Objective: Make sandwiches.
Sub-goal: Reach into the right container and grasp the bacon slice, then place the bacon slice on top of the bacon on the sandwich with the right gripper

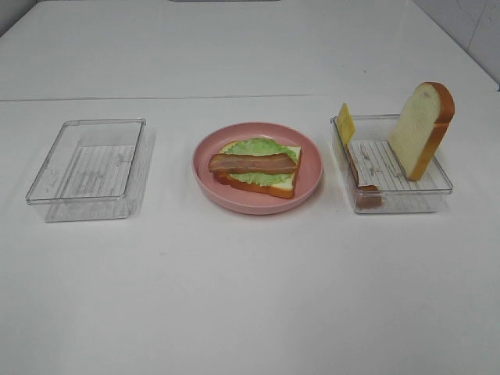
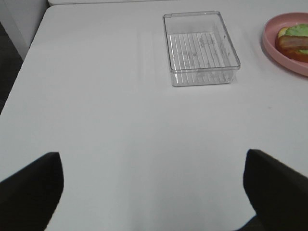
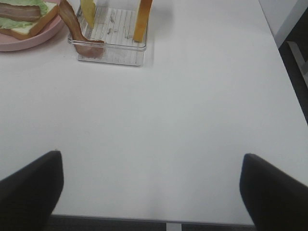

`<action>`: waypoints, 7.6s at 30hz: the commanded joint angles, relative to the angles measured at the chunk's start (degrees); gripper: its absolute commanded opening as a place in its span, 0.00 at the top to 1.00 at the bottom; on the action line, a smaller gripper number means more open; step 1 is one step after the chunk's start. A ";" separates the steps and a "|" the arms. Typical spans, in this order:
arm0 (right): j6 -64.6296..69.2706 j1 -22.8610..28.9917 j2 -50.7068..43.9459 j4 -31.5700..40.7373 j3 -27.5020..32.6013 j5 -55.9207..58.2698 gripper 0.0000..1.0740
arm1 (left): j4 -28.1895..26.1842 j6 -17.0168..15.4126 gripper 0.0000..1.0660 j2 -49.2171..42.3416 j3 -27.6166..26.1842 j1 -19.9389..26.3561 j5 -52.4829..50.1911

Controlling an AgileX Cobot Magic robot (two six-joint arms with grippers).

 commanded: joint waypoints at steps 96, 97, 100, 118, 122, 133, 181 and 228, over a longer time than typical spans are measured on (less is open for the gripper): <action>-5.33 -0.11 66.23 10.77 -16.10 -26.53 0.10 | -1.49 -0.11 0.12 -0.80 0.63 0.11 -2.29; -5.33 -0.11 66.23 10.77 -16.10 -26.53 0.10 | -1.49 -0.11 0.12 -0.80 0.63 0.11 -2.29; -6.19 -0.11 69.61 12.43 -20.11 -23.49 0.10 | -1.49 -0.11 0.12 -0.80 0.63 0.11 -2.29; 2.81 12.83 88.35 6.65 -35.41 -16.79 0.10 | -1.49 -0.11 0.12 -0.80 0.63 0.11 -2.29; 5.67 16.62 94.42 4.64 -40.68 -15.36 0.10 | -1.49 -0.11 0.12 -0.80 0.63 0.11 -2.29; 5.61 16.50 105.48 5.56 -50.82 -13.52 0.10 | -1.49 -0.11 0.12 -0.80 0.63 0.11 -2.29; 3.67 16.50 114.88 1.38 -57.07 -11.52 1.00 | -1.49 -0.17 0.12 -0.80 0.63 0.11 -2.23; 4.30 28.53 115.57 14.55 -72.48 -13.46 1.00 | -1.38 -0.17 0.12 -0.80 0.63 0.11 -2.23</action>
